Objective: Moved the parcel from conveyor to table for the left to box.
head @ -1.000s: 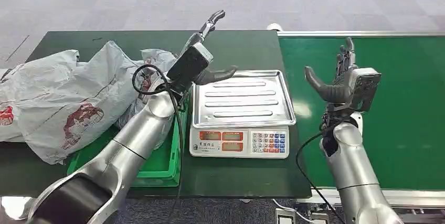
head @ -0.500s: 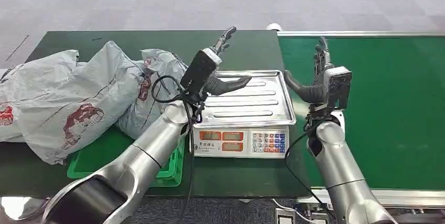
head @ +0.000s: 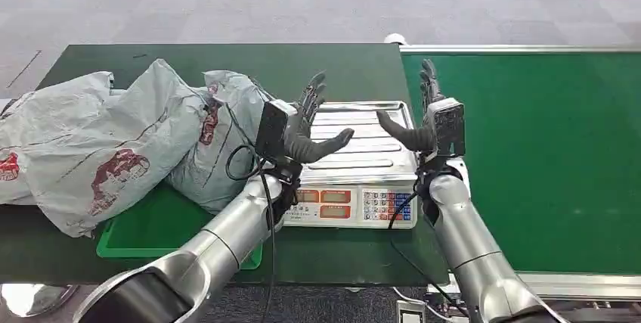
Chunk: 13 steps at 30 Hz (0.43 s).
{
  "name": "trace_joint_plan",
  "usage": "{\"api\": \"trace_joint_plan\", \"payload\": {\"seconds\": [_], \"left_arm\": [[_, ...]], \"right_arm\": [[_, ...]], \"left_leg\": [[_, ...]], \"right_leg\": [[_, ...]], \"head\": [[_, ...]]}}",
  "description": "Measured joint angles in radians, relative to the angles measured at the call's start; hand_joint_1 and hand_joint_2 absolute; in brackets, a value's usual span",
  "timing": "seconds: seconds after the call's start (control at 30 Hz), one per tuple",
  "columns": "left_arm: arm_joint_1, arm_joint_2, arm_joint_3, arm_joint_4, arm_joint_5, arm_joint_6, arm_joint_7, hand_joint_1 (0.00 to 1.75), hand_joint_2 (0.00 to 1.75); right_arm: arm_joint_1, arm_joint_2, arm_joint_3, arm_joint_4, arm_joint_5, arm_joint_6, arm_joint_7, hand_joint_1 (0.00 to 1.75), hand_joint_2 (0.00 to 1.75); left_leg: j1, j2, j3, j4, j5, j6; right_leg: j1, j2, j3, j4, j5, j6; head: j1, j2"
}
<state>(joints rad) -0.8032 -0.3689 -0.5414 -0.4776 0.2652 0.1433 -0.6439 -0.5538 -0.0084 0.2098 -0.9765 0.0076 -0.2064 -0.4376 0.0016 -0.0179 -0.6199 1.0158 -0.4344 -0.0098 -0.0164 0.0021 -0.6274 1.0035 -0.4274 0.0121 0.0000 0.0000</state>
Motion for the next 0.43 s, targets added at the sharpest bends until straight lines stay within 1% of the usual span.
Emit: {"api": "trace_joint_plan", "payload": {"seconds": [0.13,0.27,0.43], "left_arm": [[0.002,0.000,-0.061,0.004,0.037,0.049,0.001,0.00,1.75],[0.002,0.000,-0.107,0.015,0.104,0.034,0.016,0.00,1.75],[0.001,0.000,-0.141,0.035,0.107,0.017,0.016,0.00,1.75]], "right_arm": [[0.050,0.000,-0.024,-0.044,0.016,0.005,0.024,0.00,1.75],[0.078,0.000,-0.043,-0.069,0.011,0.014,0.035,0.00,1.75],[0.109,-0.001,-0.056,-0.082,-0.006,0.018,0.033,0.00,1.75]], "left_leg": [[0.000,0.000,0.000,0.000,-0.001,0.001],[0.000,0.001,0.000,0.000,-0.001,0.000],[0.000,0.001,0.000,0.000,-0.001,0.000]], "right_leg": [[0.000,0.000,0.000,0.000,0.000,0.000],[0.000,0.000,0.000,0.000,0.000,0.000],[0.000,0.001,0.000,0.000,0.000,0.000]], "head": [[0.000,0.000],[0.000,0.000],[0.000,0.000]]}}
